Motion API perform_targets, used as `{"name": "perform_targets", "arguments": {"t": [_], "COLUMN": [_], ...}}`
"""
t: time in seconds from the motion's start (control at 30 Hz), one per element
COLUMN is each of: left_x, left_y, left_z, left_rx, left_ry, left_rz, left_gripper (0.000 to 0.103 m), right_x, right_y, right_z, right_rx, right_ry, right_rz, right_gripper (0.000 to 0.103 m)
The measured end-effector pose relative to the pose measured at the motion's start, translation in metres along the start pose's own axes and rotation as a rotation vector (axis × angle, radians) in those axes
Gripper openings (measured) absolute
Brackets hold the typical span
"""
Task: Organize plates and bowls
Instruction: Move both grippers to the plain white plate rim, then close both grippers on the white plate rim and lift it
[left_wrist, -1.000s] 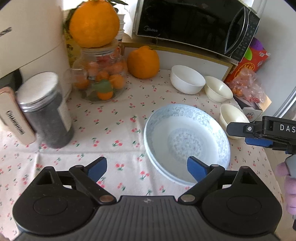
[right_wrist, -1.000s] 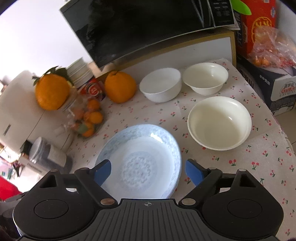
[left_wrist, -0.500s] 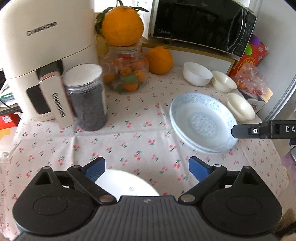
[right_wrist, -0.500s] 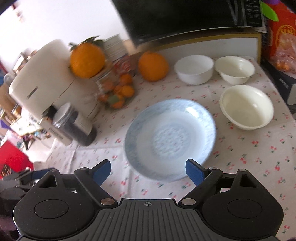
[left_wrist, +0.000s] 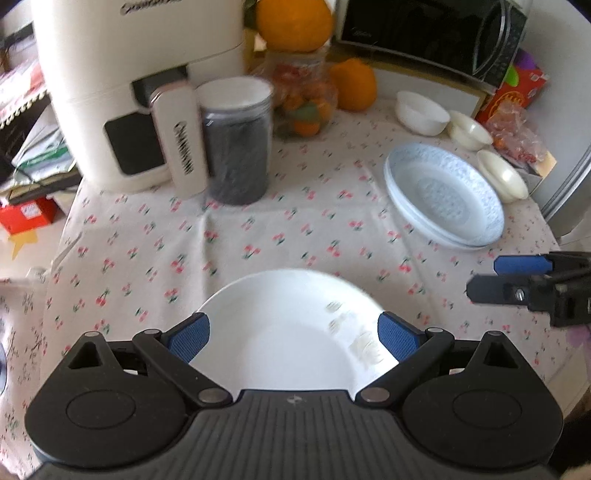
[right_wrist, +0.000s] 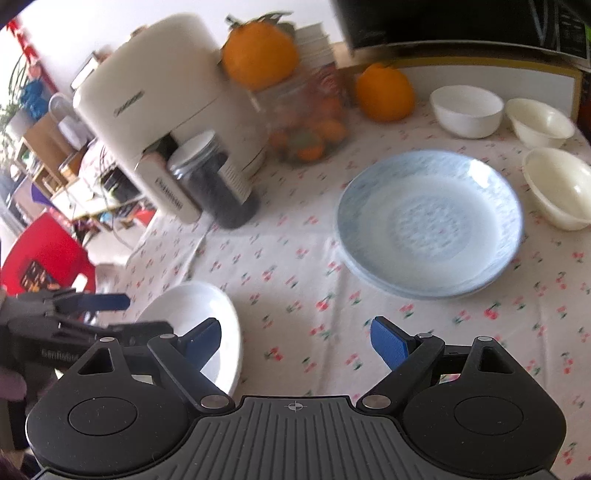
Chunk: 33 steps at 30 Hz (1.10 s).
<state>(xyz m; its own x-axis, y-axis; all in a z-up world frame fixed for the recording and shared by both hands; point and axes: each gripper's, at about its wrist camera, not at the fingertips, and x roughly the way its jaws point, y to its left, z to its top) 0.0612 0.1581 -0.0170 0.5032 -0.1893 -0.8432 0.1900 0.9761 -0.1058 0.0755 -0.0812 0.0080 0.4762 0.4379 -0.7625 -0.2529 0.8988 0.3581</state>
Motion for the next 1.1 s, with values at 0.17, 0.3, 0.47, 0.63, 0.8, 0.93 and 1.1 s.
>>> {"name": "perform_targets", "arguments": {"t": [0.17, 0.3, 0.47, 0.63, 0.8, 0.93, 1.1], "left_x": [0.001, 0.003, 0.008, 0.012, 0.015, 0.018, 0.018], "left_y": [0.019, 0.034, 0.049, 0.054, 0.059, 0.062, 0.066], "left_z": [-0.005, -0.009, -0.014, -0.019, -0.023, -0.026, -0.028], "left_rx": [-0.042, -0.086, -0.129, -0.119, -0.120, -0.114, -0.122], "left_ry": [0.052, 0.101, 0.155, 0.196, 0.227, 0.248, 0.257], "left_rz": [-0.011, -0.012, -0.017, -0.025, -0.049, -0.052, -0.048], "left_gripper": [0.093, 0.088, 0.081, 0.073, 0.059, 0.049, 0.037], "right_x": [0.011, 0.019, 0.028, 0.037, 0.046, 0.051, 0.055], "right_y": [0.018, 0.027, 0.034, 0.040, 0.050, 0.058, 0.061], "right_z": [-0.013, -0.022, -0.028, -0.034, -0.040, -0.044, -0.048], "right_rx": [-0.049, -0.066, -0.061, -0.055, -0.055, -0.063, -0.062], "right_ry": [0.039, 0.067, 0.098, 0.120, 0.137, 0.142, 0.149], "right_rz": [0.012, 0.024, 0.042, 0.076, 0.116, 0.129, 0.136], "right_gripper": [0.090, 0.090, 0.090, 0.090, 0.090, 0.089, 0.085]}}
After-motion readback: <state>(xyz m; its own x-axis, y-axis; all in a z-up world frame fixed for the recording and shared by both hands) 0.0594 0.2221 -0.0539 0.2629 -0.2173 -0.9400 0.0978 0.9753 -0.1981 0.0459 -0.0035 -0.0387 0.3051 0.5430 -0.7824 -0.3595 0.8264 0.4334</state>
